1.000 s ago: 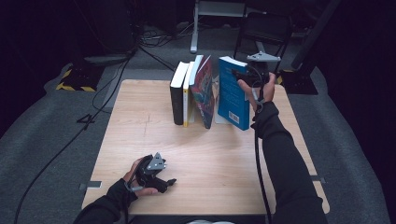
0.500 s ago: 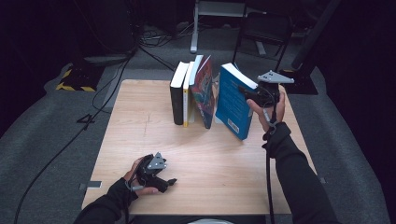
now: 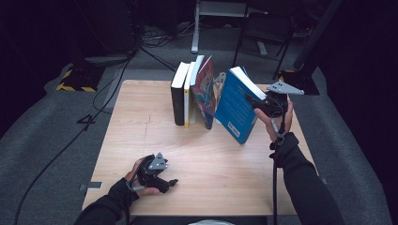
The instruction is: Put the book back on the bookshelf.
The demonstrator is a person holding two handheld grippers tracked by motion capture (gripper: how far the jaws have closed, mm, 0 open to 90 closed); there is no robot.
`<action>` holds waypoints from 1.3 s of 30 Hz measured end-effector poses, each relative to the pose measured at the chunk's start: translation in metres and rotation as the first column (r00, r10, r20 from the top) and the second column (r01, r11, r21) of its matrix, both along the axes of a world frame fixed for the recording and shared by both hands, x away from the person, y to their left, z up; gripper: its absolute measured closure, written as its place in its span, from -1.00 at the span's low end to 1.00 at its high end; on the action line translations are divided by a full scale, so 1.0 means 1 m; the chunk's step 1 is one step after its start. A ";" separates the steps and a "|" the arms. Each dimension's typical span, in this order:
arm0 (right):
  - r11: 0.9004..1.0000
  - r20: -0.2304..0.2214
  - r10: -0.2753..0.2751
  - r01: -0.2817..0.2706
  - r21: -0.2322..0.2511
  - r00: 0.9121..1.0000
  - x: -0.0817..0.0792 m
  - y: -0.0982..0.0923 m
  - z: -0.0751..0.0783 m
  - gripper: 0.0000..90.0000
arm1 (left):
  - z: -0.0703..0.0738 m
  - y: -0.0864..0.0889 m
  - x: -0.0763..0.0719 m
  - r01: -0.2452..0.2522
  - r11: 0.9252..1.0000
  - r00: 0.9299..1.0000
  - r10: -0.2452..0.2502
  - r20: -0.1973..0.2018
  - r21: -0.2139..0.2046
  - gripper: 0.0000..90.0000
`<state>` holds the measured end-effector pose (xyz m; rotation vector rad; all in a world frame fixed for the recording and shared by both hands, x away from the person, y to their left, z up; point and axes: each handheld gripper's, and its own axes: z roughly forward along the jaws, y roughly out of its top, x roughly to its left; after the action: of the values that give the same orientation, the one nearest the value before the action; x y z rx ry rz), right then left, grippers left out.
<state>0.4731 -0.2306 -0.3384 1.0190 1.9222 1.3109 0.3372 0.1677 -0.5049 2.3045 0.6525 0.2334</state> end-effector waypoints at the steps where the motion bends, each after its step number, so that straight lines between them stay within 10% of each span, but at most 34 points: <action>1: 1.000 -0.003 -0.003 0.003 0.004 1.000 0.000 -0.001 -0.001 0.22 | 0.000 0.000 0.000 -0.001 1.000 1.000 0.001 0.000 -0.001 -0.70; 24: 0.999 -0.064 0.037 -0.037 0.002 0.997 -0.019 -0.022 -0.049 -0.25 | 0.000 0.000 -0.001 -0.006 1.000 1.000 0.006 0.001 0.000 -0.69; 34: 0.997 -0.201 0.070 -0.074 -0.014 0.977 -0.019 -0.017 -0.111 -0.07 | 0.000 0.000 -0.001 -0.008 1.000 1.000 0.008 0.004 0.003 -0.69; 39: 0.998 -0.146 0.043 -0.049 -0.038 0.988 -0.021 -0.005 -0.123 0.25 | 0.000 0.000 -0.001 -0.009 1.000 1.000 0.009 0.005 0.002 -0.69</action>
<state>0.4520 -0.2358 -0.4617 1.0815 2.0840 1.2464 0.3359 0.1679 -0.5048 2.3032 0.6604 0.2438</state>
